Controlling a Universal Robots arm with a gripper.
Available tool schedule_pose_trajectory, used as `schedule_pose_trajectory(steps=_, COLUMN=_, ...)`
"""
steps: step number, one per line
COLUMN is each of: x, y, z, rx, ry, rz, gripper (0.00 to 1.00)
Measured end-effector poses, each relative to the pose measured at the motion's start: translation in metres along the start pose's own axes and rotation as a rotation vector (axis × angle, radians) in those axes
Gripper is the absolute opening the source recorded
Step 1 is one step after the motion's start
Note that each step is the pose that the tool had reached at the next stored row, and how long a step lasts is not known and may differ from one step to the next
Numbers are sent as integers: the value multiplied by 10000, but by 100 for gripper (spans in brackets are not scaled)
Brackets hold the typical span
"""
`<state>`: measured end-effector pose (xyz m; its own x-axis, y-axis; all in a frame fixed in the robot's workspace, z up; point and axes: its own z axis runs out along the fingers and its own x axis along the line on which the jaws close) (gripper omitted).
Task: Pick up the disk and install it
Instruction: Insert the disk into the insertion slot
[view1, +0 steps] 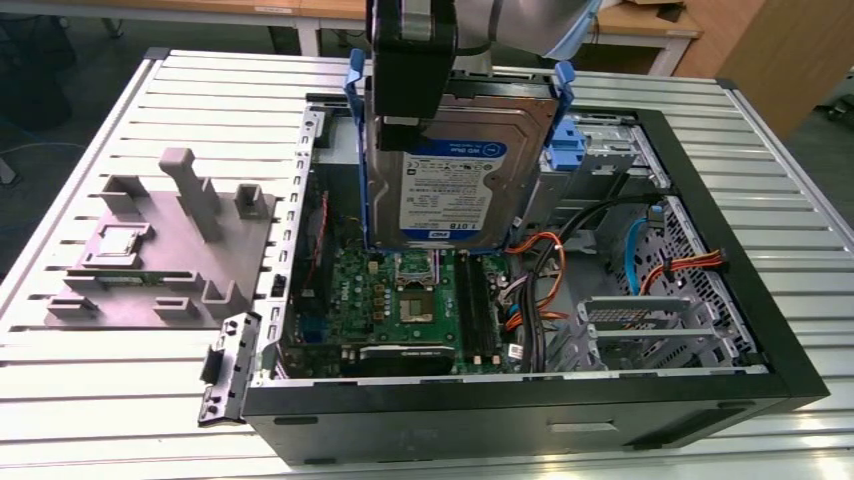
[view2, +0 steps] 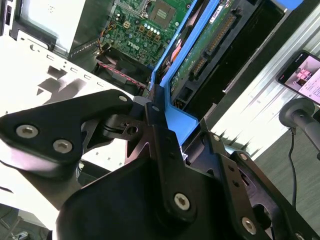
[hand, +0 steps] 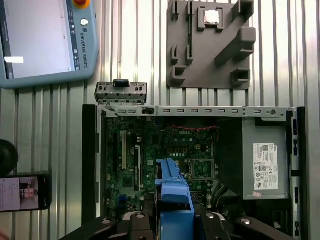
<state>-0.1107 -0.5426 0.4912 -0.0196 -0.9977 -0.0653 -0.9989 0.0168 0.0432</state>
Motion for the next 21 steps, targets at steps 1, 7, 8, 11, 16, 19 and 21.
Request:
schedule_pose_trajectory(steps=1, x=0, y=1, z=0, rx=0, ry=1, rz=0, gripper=36)
schedule_pose_trajectory(steps=7, x=0, y=-1, z=1, rx=1, ry=1, rz=0, gripper=36)
schedule_pose_trajectory(steps=8, x=0, y=-12, z=1, rx=1, ry=0, rz=0, gripper=36)
schedule_pose_trajectory(steps=11, x=-2, y=-92, z=-3, rx=-1, ry=3, rz=1, gripper=36)
schedule_pose_trajectory(steps=16, x=-3, y=-187, z=-4, rx=-1, ry=2, rz=0, gripper=36)
schedule_pose_trajectory(steps=19, x=-4, y=-235, z=-2, rx=-1, ry=2, rz=0, gripper=36)
schedule_pose_trajectory(steps=21, x=-5, y=-272, z=-2, rx=0, ry=2, rz=1, gripper=36)
